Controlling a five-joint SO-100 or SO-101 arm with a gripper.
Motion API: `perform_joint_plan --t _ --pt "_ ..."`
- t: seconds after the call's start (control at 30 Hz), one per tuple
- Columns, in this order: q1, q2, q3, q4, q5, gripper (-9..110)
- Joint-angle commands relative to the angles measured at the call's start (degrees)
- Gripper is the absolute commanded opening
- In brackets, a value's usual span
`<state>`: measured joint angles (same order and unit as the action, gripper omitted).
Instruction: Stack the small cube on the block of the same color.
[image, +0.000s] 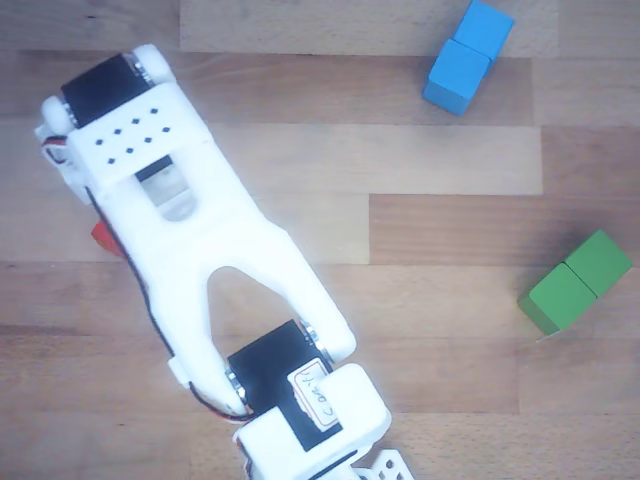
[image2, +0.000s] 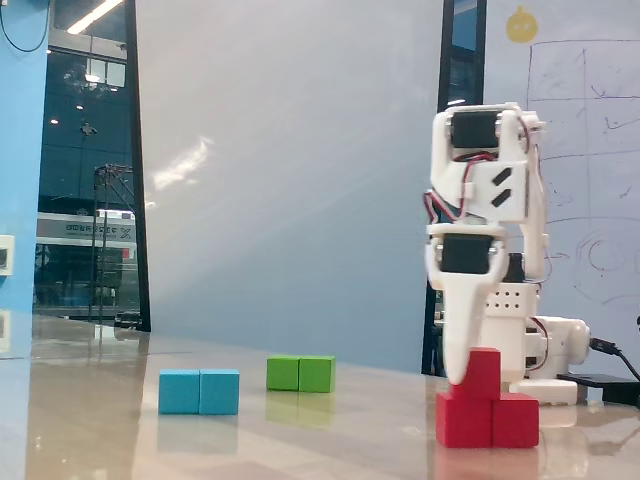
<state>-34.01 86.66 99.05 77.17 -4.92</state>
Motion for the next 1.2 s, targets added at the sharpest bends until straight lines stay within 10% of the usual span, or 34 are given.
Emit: perform_joint_plan --t 0.0,0.57,1.17 --pt "4.66 1.85 -1.23 0.35 -0.35 24" --pt "32.87 2.2 -1.67 -0.7 -0.35 24" --pt "34.72 7.82 -0.97 -0.62 0.26 24"
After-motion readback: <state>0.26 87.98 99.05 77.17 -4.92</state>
